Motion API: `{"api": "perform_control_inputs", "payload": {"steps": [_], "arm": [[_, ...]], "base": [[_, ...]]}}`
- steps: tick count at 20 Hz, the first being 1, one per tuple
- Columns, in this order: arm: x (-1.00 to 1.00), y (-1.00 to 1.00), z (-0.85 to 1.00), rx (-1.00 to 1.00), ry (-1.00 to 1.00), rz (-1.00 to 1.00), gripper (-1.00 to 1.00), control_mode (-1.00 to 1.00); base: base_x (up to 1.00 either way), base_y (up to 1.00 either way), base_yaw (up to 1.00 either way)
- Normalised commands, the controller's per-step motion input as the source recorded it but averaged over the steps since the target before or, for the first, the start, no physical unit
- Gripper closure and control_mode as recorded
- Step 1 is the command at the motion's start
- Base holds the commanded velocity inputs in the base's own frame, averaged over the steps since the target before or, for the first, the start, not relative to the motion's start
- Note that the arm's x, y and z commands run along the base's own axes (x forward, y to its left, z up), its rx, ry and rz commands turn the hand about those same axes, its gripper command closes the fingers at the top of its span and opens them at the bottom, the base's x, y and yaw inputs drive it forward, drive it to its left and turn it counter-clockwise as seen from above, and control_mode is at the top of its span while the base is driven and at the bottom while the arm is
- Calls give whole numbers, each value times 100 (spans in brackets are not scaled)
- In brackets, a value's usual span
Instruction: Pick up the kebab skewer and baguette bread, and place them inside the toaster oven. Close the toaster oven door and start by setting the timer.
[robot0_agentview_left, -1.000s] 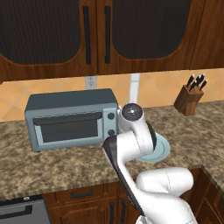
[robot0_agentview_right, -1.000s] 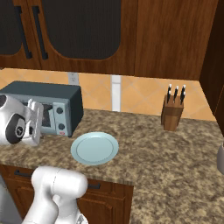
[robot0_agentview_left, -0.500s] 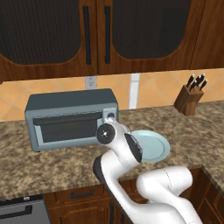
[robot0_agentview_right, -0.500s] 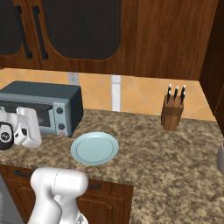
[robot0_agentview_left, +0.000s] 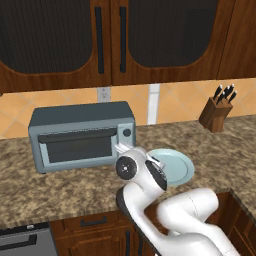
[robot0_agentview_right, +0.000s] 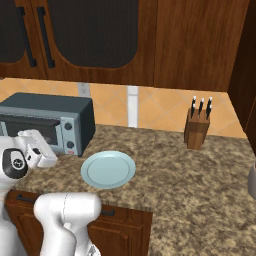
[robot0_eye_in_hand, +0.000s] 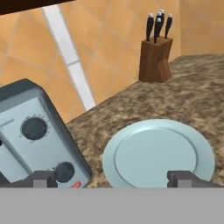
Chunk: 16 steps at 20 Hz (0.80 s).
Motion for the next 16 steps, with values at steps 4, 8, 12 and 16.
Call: {"api": "perform_control_inputs", "payload": {"steps": [4, 8, 12, 16], "arm": [[42, 14, -25, 2, 0, 10, -100, -100], [35, 28, -29, 1, 0, 3, -100, -100], [30, 56, -28, 0, 0, 0, -100, -100], [43, 34, -19, 0, 0, 0, -100, -100]], "base": [[0, 0, 0], [0, 0, 0], [0, 0, 0], [0, 0, 0]]}}
